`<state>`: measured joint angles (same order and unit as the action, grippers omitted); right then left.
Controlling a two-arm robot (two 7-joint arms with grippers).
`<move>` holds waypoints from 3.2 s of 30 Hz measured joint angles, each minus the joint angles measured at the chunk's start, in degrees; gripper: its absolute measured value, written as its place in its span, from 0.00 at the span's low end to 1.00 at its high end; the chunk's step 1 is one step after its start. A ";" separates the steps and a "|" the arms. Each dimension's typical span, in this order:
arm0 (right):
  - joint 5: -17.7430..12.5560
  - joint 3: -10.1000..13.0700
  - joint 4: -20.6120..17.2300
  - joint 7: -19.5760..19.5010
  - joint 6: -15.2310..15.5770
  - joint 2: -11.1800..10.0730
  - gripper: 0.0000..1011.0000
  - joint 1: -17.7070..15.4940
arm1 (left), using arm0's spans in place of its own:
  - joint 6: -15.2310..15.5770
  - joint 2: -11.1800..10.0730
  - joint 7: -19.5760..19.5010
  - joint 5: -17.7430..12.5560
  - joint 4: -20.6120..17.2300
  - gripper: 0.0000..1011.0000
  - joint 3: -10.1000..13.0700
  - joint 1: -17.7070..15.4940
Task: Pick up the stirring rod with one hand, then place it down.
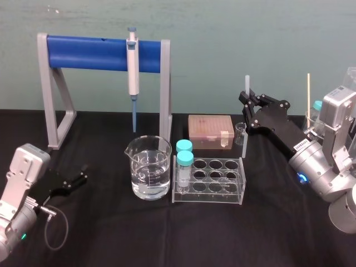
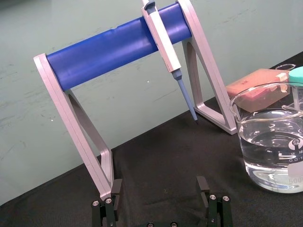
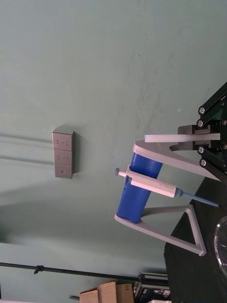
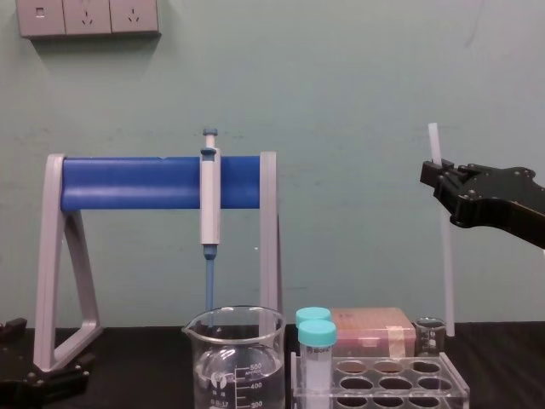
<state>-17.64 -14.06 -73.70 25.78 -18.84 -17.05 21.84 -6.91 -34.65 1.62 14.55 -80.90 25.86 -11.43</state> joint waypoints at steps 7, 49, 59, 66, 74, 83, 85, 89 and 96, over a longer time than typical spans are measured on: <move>0.00 0.00 0.00 0.03 0.00 0.00 0.07 0.00 | 0.00 0.00 0.00 0.00 0.00 0.99 0.00 0.00; 0.00 0.00 0.00 0.02 0.01 0.00 0.07 0.00 | 0.00 0.00 0.00 0.00 0.00 0.99 0.00 0.00; 0.00 0.00 0.00 0.02 0.01 0.00 0.07 0.00 | 0.00 0.00 0.00 0.00 0.00 0.99 0.00 0.00; 0.03 0.00 0.00 0.02 0.01 0.00 0.07 0.00 | 0.00 0.00 0.00 0.00 0.00 0.99 0.00 0.00; 1.36 -0.36 2.19 1.19 -1.97 -0.19 0.07 1.28 | 0.00 0.00 0.00 0.00 0.00 0.99 0.00 0.00; 2.14 -1.81 7.49 4.53 -5.33 0.22 0.07 4.93 | 0.00 0.00 0.00 0.00 0.00 0.99 0.00 0.00; 2.06 -2.12 8.50 5.24 -5.74 0.43 0.07 5.55 | 0.00 0.00 0.00 0.00 0.00 0.99 0.00 0.00; 1.65 -2.72 10.28 6.49 -6.46 0.87 0.07 6.66 | 0.00 0.00 0.00 0.00 0.00 0.99 0.00 0.00; 0.41 -3.50 13.35 8.25 -7.29 1.76 0.07 7.94 | 0.00 0.00 0.00 0.00 0.00 0.99 0.00 0.00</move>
<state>-17.23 -17.56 -60.34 34.03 -26.13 -15.29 29.79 -6.91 -34.65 1.62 14.54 -80.90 25.86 -11.43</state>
